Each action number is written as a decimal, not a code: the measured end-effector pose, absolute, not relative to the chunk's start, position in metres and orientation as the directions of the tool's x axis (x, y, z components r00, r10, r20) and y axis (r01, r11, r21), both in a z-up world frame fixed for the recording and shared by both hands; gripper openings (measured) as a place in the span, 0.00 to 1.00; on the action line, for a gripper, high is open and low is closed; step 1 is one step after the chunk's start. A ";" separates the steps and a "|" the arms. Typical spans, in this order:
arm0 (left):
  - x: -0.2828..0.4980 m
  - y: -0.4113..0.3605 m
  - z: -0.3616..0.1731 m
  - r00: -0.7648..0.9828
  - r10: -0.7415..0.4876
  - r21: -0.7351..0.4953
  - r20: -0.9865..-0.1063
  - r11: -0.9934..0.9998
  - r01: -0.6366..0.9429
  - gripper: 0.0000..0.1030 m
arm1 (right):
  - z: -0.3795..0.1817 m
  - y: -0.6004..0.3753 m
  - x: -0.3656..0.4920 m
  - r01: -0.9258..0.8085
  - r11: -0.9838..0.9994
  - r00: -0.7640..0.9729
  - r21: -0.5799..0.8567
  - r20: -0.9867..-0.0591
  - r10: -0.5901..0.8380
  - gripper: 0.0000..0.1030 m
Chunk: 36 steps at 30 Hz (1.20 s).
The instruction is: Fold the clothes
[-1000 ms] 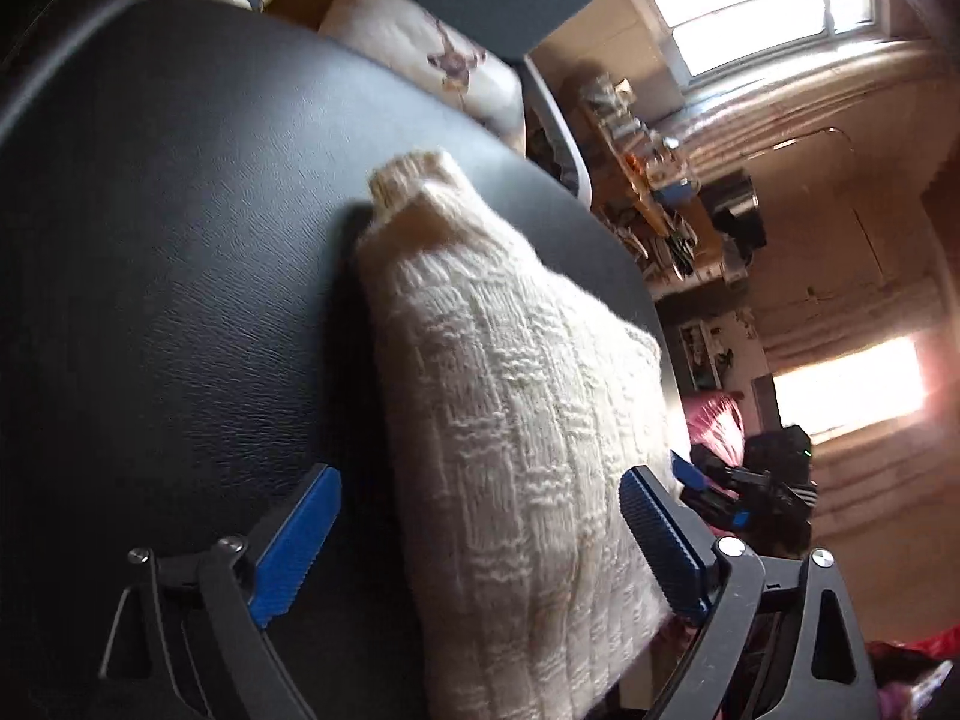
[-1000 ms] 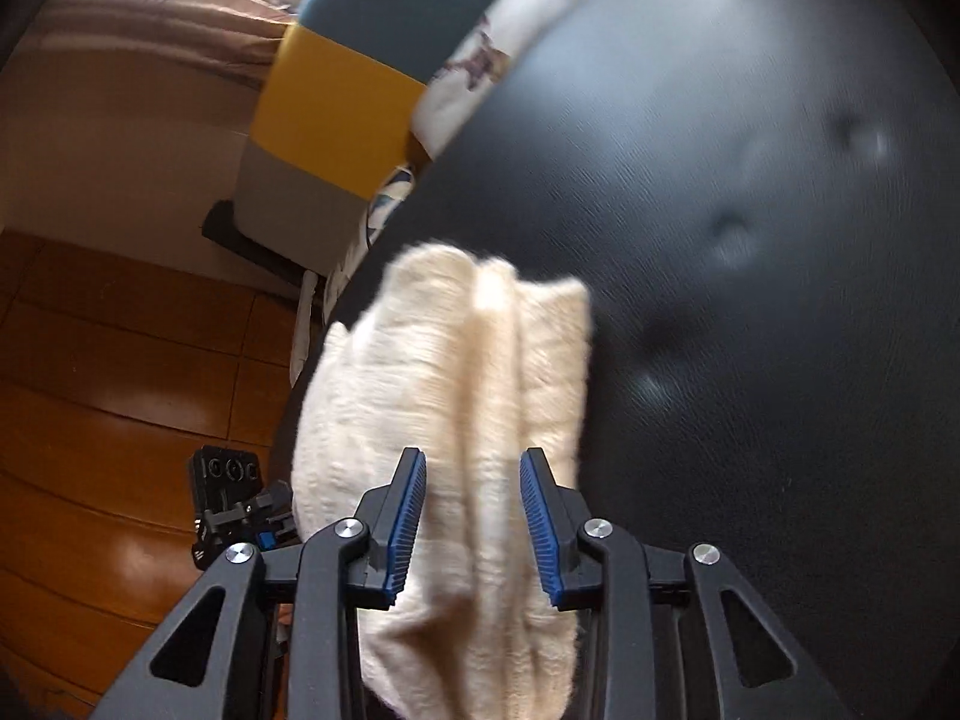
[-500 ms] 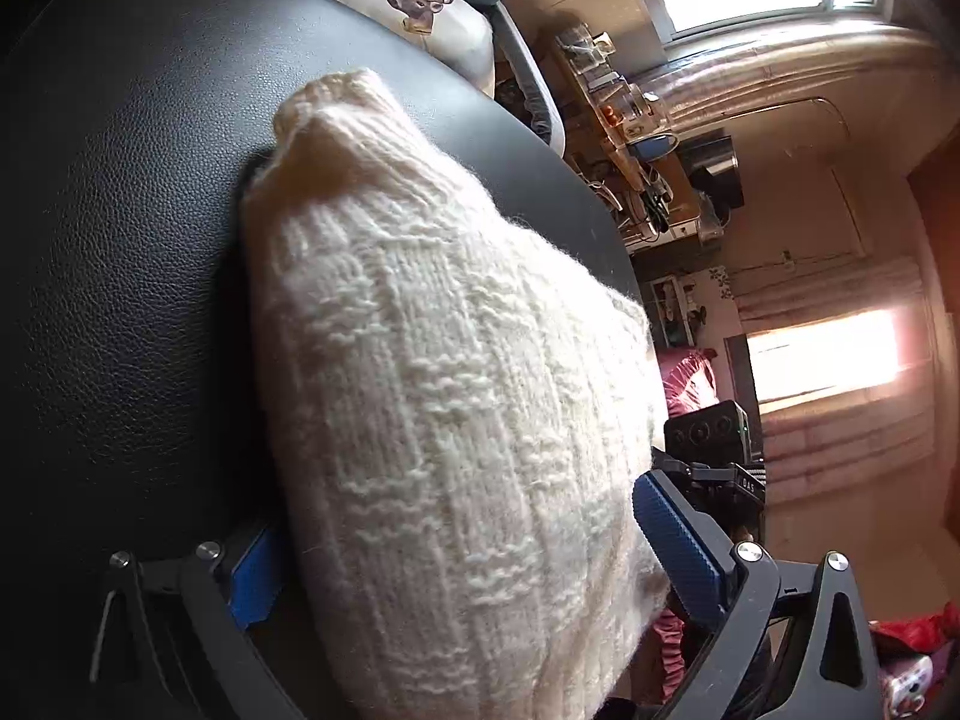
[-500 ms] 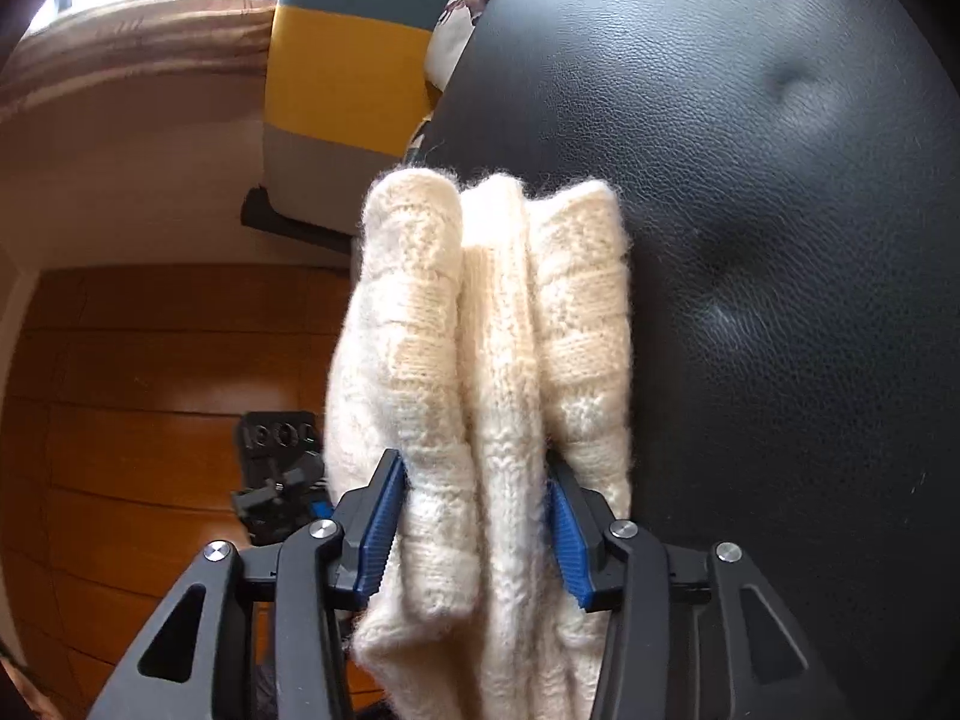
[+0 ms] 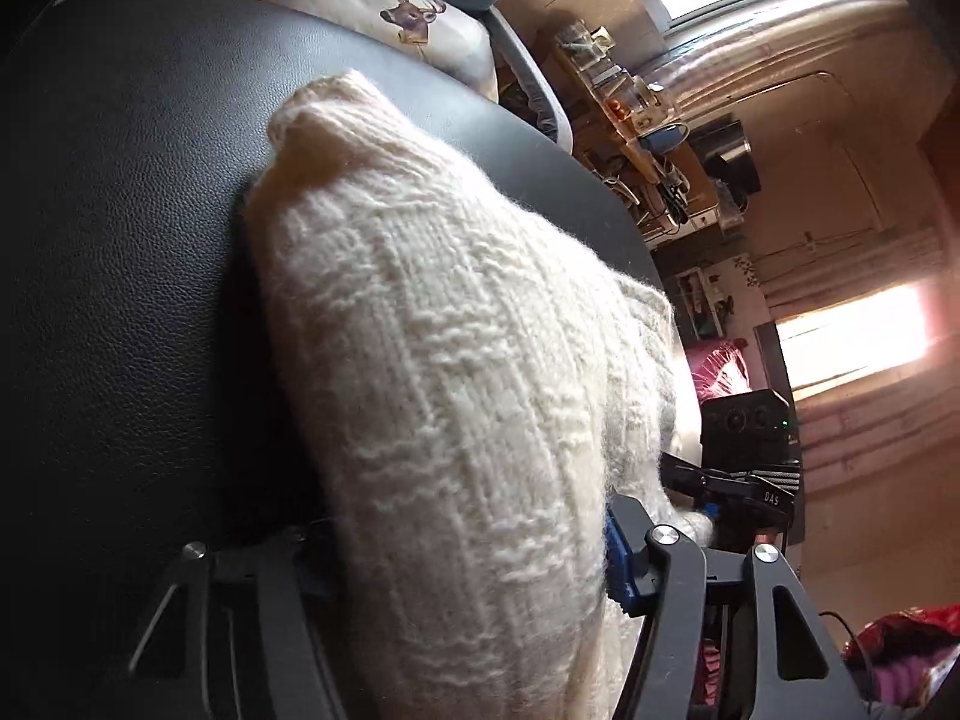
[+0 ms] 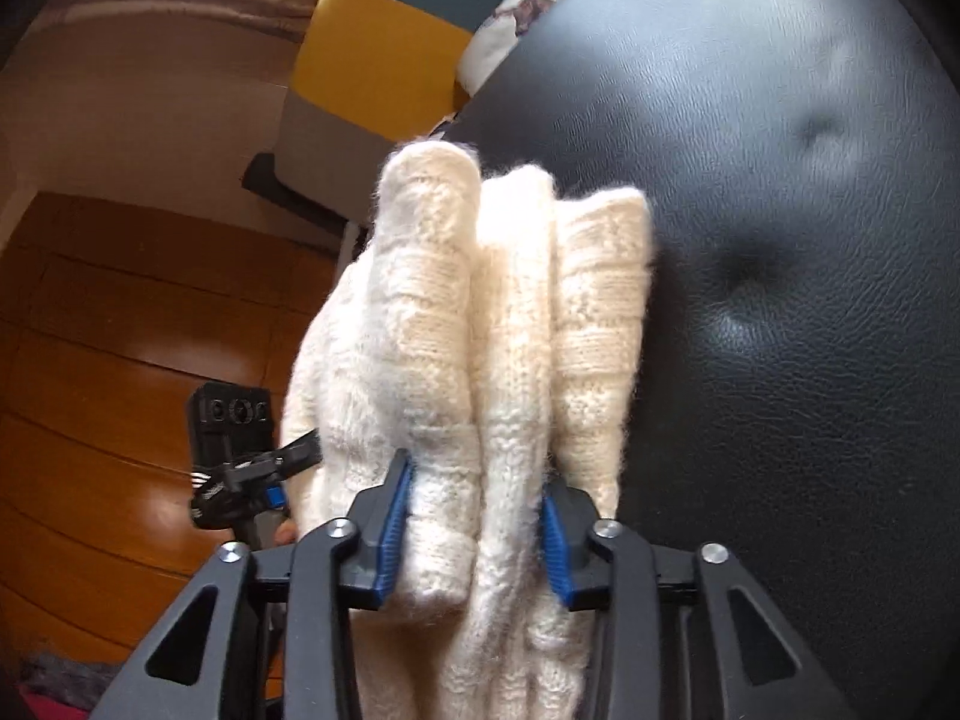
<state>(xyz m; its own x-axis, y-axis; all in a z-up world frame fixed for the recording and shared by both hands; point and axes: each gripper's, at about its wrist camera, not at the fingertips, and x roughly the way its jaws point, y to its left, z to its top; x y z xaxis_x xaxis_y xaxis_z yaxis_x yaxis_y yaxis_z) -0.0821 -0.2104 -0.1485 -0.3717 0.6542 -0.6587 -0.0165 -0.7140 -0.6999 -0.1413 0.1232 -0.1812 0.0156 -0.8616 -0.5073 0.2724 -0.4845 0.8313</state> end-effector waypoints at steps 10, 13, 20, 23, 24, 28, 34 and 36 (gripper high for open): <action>-0.063 -0.206 -0.141 -0.457 0.613 -0.676 -0.644 -0.736 -0.033 0.50 | -0.162 0.098 -0.125 0.374 -0.517 -0.042 0.770 -0.543 -0.839 0.26; -0.050 -0.211 -0.137 -0.490 0.595 -0.668 -0.637 -0.743 -0.034 0.49 | -0.158 0.070 -0.118 0.402 -0.495 -0.024 0.770 -0.532 -0.847 0.26; -0.010 -0.248 -0.131 -0.556 0.535 -0.646 -0.636 -0.763 0.004 0.49 | -0.159 0.004 -0.114 0.438 -0.443 0.067 0.782 -0.520 -0.852 0.26; 0.011 -0.276 -0.130 -0.586 0.490 -0.632 -0.646 -0.774 0.049 0.49 | -0.157 -0.042 -0.116 0.464 -0.407 0.122 0.787 -0.512 -0.851 0.26; 0.018 -0.286 -0.130 -0.595 0.474 -0.627 -0.649 -0.776 0.064 0.49 | -0.156 -0.059 -0.116 0.475 -0.392 0.142 0.788 -0.508 -0.850 0.26; 0.052 -0.332 -0.119 -0.655 0.369 -0.591 -0.659 -0.793 0.147 0.49 | -0.149 -0.136 -0.111 0.527 -0.325 0.228 0.786 -0.498 -0.836 0.26; 0.111 -0.404 -0.102 -0.723 0.171 -0.524 -0.669 -0.798 0.296 0.49 | -0.136 -0.273 -0.094 0.613 -0.228 0.348 0.756 -0.518 -0.782 0.25; 0.133 -0.427 -0.099 -0.734 0.098 -0.505 -0.672 -0.785 0.358 0.49 | -0.131 -0.319 -0.085 0.640 -0.197 0.382 0.743 -0.530 -0.757 0.25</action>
<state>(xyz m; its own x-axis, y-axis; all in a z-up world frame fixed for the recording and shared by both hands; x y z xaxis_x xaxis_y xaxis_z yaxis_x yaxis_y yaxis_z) 0.1329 -0.4273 -0.0990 -0.7342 0.0979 -0.6719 0.3579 -0.7852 -0.5054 -0.0849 -0.3187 -0.1314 0.3819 -0.7573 -0.5297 0.6396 -0.1972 0.7430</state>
